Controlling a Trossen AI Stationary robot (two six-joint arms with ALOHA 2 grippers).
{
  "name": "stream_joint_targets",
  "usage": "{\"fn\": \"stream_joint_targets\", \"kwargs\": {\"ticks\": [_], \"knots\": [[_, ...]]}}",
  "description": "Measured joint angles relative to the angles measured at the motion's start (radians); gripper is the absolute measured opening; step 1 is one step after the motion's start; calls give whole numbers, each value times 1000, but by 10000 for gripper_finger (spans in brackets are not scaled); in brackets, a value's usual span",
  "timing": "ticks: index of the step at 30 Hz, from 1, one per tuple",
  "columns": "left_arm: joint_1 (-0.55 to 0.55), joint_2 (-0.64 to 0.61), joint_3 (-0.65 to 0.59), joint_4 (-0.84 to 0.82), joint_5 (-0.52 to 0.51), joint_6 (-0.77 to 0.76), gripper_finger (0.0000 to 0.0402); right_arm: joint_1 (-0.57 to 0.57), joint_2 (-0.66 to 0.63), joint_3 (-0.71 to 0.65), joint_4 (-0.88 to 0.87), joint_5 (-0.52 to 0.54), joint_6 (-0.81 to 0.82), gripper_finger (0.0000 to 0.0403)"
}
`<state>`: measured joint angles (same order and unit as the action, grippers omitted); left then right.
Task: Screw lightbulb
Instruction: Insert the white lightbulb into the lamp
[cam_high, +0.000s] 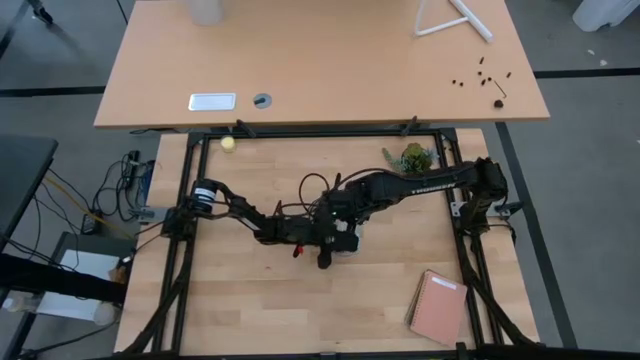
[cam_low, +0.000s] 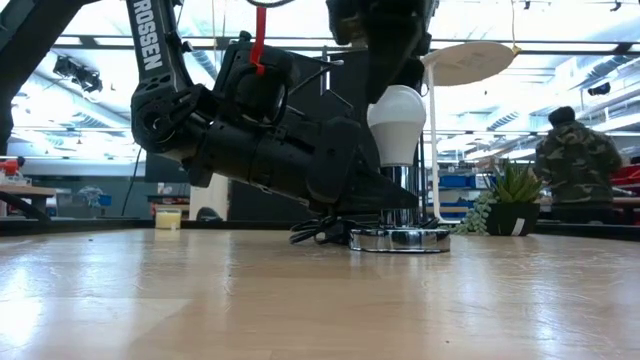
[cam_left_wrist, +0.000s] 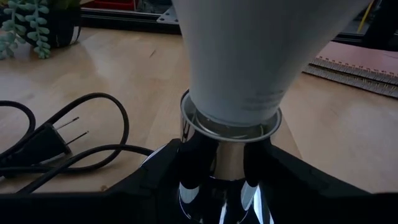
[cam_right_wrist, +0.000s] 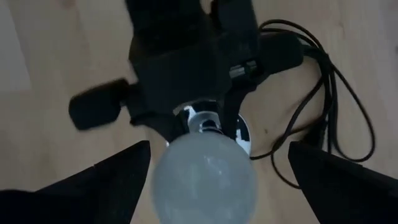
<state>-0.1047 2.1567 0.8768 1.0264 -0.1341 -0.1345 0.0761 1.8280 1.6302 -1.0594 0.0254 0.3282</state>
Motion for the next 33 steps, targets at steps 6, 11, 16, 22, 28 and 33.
{"fn": "stream_joint_targets", "kwargs": {"ticks": [6,11,16,22,28,33], "knots": [[0,1,-2,13,1,-2,191,0,-22,1,-20,-34,-224,391],[0,2,-2,17,1,-3,191,0,-24,19,-76,-37,-461,396],[0,2,-2,18,1,-12,191,3,-23,20,-123,-36,-623,399],[0,2,-2,18,2,-26,191,36,11,18,-152,43,-703,400],[0,2,-2,16,4,-27,191,48,43,18,-139,45,-751,399],[0,2,-2,15,3,-27,191,48,82,18,-119,37,-770,397]]}}
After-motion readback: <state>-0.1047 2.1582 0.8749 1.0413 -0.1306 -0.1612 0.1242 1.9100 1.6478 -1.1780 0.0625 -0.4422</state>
